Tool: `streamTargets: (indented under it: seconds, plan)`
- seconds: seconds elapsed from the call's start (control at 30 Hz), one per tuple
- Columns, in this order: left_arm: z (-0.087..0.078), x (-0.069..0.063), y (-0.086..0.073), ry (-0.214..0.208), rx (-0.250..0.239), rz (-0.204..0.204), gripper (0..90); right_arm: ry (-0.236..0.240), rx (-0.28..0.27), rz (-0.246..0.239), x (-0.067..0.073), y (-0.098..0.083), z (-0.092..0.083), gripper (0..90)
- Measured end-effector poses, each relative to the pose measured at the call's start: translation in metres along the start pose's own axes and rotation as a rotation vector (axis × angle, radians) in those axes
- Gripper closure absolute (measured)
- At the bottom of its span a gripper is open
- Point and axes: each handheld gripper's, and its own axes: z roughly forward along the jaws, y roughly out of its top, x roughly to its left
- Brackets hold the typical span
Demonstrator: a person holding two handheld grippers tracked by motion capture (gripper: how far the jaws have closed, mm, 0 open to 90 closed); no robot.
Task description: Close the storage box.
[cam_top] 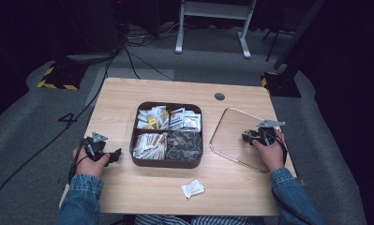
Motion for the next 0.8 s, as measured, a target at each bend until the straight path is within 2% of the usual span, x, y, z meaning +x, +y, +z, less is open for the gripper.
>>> streamTargets:
  seconds: [0.2,0.47,0.8]
  plan:
    - [0.001,0.000,-0.001,0.000,-0.012,0.001,14.5,0.007,-0.046,0.025,-0.003,0.005,-0.013,58.6]
    - [0.001,0.000,-0.001,0.000,-0.012,0.000,14.5,0.015,-0.098,0.035,-0.002,0.014,-0.029,58.5]
    - [0.001,-0.001,-0.001,0.006,-0.013,-0.006,14.6,0.047,-0.124,0.007,0.001,0.036,-0.045,58.6]
